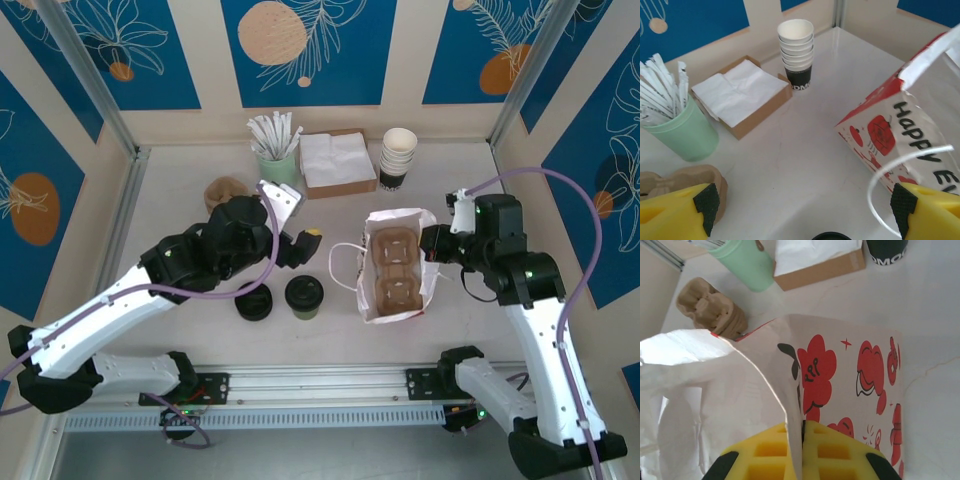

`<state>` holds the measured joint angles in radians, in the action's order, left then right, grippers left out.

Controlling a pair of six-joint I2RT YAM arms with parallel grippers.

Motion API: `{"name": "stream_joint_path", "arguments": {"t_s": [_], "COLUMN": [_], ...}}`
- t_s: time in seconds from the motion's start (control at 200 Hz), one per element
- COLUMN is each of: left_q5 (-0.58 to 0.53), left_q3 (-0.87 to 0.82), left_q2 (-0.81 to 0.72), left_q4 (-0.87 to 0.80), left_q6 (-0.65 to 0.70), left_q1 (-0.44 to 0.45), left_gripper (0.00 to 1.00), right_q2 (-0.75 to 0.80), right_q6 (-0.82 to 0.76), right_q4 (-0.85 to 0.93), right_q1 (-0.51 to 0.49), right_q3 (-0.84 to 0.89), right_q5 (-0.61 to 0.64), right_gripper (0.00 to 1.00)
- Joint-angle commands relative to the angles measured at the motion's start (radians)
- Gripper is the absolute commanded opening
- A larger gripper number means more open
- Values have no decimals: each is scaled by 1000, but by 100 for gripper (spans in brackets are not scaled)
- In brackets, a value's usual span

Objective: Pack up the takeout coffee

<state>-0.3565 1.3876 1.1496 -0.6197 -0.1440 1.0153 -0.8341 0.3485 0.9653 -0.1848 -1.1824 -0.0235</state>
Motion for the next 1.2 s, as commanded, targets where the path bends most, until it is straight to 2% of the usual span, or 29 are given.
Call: {"name": "stream_joint_path", "arguments": {"t_s": [0.0, 0.175, 0.3, 0.435, 0.685, 0.875, 1.195], "left_q5": [-50, -55, -55, -55, -63, -71, -39], "left_q3": [-18, -35, -41, -38, -58, -138, -277], "left_q2": [-25, -37, -37, -22, 6, 3, -17], "left_q4": [51, 56, 52, 35, 0, -4, -2], "left_q6": [22, 12, 13, 1, -39, -102, -219], "left_q1": [-11, -10, -12, -15, -18, -20, -20], "left_gripper": [90, 90, 90, 91, 92, 92, 92], "right_q2": [49, 117, 130, 99, 25, -16, -34], "right_q6": [17, 8, 25, 108, 270, 316, 381], "right_q4": [-59, -115, -116, -82, -61, -78, -124], "right_q1": [-17, -23, -23, -24, -23, -16, 92], "right_q3": [24, 69, 80, 61, 61, 91, 152], "right_q5": [-28, -85, -83, -18, 8, 30, -51], "right_gripper": [0, 0, 0, 0, 0, 0, 0]}}
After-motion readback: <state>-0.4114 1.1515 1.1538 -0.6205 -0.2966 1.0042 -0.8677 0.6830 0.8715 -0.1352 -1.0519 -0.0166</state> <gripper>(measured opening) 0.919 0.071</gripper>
